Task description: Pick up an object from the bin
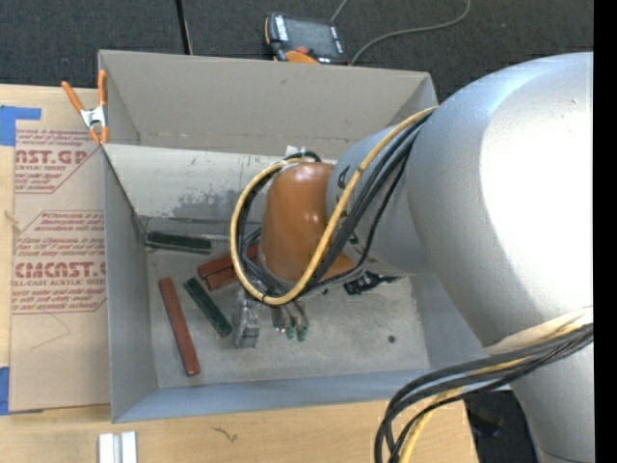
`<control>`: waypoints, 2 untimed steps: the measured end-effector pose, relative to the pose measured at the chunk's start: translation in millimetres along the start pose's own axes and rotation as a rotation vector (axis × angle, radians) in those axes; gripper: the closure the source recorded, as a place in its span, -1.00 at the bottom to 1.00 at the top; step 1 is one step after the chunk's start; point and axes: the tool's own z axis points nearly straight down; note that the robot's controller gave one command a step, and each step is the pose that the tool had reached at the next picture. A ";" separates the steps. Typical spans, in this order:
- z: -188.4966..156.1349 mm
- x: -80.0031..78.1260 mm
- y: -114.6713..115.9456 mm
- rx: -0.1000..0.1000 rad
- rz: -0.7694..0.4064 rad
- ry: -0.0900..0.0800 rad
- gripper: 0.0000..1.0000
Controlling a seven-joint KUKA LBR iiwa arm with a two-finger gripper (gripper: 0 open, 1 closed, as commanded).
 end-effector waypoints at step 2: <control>-2.3 32.7 37.9 -0.002 -0.180 -0.013 -1.00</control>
Offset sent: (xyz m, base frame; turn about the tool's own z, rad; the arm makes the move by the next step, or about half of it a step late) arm 0.0000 0.0000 0.0000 0.0000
